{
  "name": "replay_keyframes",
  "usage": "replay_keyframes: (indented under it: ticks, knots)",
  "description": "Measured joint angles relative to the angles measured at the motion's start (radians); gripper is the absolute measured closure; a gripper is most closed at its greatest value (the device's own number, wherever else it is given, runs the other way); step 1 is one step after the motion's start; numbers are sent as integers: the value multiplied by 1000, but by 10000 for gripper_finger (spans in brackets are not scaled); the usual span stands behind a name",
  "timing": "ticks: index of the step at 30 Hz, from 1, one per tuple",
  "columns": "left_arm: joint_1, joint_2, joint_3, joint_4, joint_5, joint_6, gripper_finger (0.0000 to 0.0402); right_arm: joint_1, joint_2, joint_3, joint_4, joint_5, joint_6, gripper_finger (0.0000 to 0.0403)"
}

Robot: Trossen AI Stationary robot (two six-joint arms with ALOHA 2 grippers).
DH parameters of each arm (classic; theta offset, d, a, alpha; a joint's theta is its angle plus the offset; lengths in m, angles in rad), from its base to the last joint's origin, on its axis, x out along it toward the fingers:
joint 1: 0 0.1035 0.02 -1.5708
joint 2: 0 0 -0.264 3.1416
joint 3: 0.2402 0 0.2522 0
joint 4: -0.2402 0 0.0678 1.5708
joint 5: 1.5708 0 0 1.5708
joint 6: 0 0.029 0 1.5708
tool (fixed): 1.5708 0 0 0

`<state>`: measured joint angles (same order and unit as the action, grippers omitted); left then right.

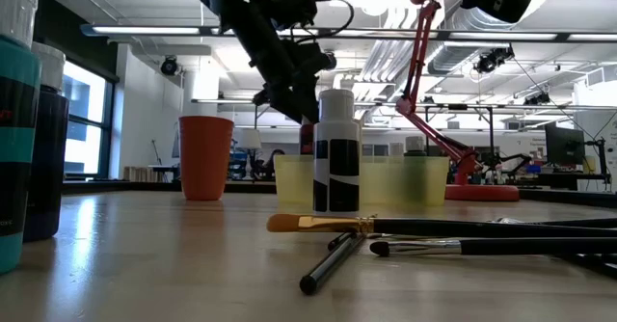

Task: Pick & Place Paint Supplies
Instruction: Put the red paint bottle into the yellow bin

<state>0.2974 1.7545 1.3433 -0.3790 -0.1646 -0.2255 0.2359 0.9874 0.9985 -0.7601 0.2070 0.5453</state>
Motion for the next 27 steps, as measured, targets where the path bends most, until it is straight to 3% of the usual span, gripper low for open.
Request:
replay_keyframes:
  ticks: [27]
  knots:
    - [-2,80,-1,47,-6,-34,281,0,0,0,0,15,0,398]
